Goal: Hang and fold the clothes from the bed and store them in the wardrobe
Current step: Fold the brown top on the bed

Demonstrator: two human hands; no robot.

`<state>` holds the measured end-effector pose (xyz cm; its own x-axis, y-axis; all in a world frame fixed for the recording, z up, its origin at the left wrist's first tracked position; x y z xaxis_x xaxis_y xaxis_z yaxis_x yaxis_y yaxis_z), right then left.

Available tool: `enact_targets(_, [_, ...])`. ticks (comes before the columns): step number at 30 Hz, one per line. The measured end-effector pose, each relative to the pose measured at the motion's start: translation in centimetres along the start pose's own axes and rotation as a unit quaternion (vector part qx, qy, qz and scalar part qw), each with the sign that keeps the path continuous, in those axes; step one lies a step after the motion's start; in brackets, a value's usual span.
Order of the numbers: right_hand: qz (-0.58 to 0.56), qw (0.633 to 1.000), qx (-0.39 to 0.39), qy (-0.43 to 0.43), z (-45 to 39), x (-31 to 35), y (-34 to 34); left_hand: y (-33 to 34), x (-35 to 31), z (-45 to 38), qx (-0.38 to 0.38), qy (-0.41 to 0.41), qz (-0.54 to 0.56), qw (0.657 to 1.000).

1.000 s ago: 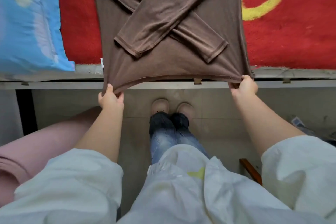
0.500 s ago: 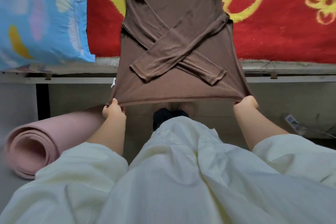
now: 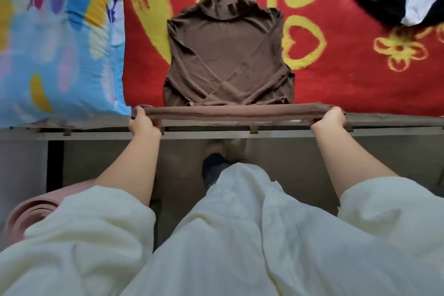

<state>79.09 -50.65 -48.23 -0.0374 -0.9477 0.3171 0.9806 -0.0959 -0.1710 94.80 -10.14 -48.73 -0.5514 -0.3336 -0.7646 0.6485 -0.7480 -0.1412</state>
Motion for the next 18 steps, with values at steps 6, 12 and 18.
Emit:
enact_targets(6, [0.093, 0.993, 0.030, -0.073, 0.7, 4.3, 10.6, 9.4, -4.1, -4.0, 0.023, 0.009, 0.071, 0.997])
enact_targets(12, [0.049, 0.986, 0.123, -0.103, 0.3, 8.2, 26.7, 24.4, -9.7, -11.4, 0.083, 0.018, 0.142, 0.986])
enact_targets(18, [0.129, 0.978, 0.141, -0.077, -3.4, 8.3, 36.3, 34.2, -9.0, -16.3, 0.152, -0.030, 0.072, 0.985])
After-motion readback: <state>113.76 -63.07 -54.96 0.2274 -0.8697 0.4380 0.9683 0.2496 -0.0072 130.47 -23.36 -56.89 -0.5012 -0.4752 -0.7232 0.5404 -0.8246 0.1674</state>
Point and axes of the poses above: each hand's wrist, its own z-axis away from the middle knuckle, its own y-axis out of the palm, x = y × z, the point moved 8 cm from there along -z, towards the middle knuckle, and after that the axes turned 12 degrees about y, right-handed, at the moved point
